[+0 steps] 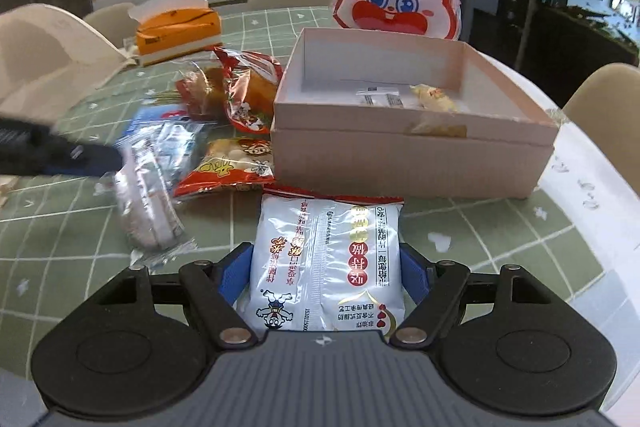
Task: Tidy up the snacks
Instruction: 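Lift the clear packet with the left gripper while right holds white packet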
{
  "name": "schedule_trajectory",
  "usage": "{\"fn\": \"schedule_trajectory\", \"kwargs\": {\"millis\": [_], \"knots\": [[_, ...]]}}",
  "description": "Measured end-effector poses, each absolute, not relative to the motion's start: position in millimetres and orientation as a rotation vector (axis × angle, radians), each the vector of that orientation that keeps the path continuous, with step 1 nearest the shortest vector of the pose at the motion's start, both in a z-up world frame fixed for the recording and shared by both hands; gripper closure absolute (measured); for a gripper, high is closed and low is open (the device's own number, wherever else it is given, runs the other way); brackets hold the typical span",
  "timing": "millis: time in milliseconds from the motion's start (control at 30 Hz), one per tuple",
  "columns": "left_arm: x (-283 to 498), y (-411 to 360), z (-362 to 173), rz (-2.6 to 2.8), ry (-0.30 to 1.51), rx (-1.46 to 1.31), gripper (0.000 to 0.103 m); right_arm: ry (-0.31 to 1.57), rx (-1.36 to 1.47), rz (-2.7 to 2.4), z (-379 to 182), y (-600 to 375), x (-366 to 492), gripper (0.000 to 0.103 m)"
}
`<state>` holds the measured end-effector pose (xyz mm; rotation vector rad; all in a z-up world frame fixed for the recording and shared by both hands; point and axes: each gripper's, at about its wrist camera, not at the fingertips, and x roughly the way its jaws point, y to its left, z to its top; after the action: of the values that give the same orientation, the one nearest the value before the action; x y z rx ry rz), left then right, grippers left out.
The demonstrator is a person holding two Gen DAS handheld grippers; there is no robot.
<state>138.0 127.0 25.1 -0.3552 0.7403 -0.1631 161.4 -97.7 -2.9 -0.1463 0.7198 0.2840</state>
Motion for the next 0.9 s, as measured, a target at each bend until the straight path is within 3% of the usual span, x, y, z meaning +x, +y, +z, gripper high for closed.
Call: {"fn": "schedule_trajectory", "kwargs": {"millis": [600, 900], "knots": [[106, 186, 21, -0.145, 0.717, -0.427, 0.064, 0.741, -0.186, 0.501, -6, 4, 127, 0.026], [112, 185, 18, -0.121, 0.714, -0.42, 0.064, 0.712, -0.146, 0.423, -1, -35, 132, 0.026]]}}
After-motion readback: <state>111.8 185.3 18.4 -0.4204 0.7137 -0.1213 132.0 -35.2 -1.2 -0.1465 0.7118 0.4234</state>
